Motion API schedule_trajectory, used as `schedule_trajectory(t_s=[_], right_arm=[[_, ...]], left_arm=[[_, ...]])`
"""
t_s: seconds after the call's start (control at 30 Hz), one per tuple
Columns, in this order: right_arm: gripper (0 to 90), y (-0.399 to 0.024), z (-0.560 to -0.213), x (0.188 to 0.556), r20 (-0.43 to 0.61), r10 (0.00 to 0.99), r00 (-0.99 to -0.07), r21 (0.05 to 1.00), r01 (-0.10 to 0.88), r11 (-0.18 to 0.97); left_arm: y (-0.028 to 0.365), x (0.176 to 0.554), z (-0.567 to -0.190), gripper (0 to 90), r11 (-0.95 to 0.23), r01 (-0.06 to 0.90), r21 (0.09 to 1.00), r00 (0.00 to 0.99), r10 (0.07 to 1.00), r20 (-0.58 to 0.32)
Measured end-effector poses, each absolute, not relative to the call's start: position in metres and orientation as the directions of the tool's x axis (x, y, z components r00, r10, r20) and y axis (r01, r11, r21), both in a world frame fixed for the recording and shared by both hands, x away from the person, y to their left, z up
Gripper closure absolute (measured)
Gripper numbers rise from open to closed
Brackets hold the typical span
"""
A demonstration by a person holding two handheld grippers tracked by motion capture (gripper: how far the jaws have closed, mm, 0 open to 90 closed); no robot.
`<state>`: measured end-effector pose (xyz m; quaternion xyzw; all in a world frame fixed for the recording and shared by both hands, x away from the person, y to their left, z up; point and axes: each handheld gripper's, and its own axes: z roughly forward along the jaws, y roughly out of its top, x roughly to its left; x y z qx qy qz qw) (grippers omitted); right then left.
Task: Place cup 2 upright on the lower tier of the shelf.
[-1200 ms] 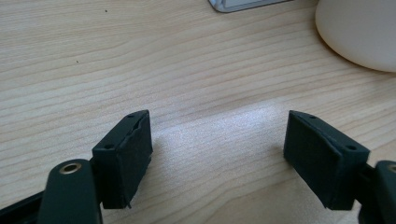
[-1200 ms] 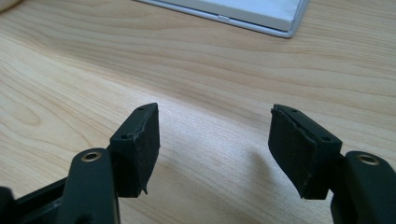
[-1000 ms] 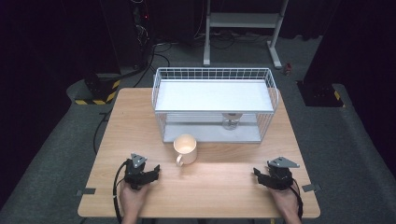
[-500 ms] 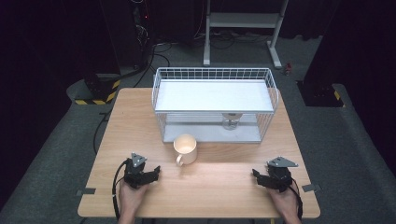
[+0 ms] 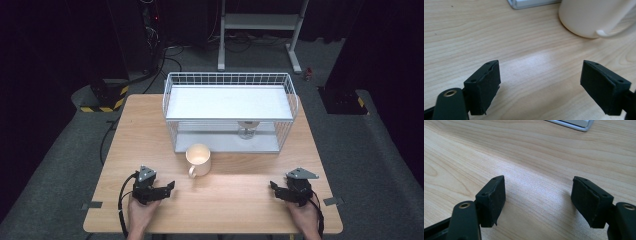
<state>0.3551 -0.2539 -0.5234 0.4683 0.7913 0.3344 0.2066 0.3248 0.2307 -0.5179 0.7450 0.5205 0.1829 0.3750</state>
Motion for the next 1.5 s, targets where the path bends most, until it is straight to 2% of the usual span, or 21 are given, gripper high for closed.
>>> schedule_trajectory(t_s=[0.43, 0.83, 1.23, 1.5], right_arm=[[27.9, -0.254, -0.523, 0.355, -0.015, 0.879, -0.477, 0.722, 0.603, 0.339], [27.7, -0.254, -0.524, 0.355, -0.018, 0.878, -0.479, 0.723, 0.6, 0.342], [27.3, -0.254, -0.524, 0.355, -0.019, 0.877, -0.48, 0.723, 0.599, 0.344], [27.1, -0.254, -0.524, 0.355, -0.019, 0.877, -0.48, 0.723, 0.6, 0.344]], left_arm=[[0.21, 0.311, -0.511, 15.0, -0.224, 0.604, 0.765, 0.461, 0.881, -0.107], [0.182, 0.315, -0.508, 11.3, -0.266, 0.585, 0.766, 0.509, 0.856, -0.092], [0.158, 0.331, -0.503, 10.4, -0.278, 0.585, 0.762, 0.493, 0.868, -0.062], [0.149, 0.341, -0.498, 6.0, -0.279, 0.59, 0.757, 0.473, 0.88, -0.044]])
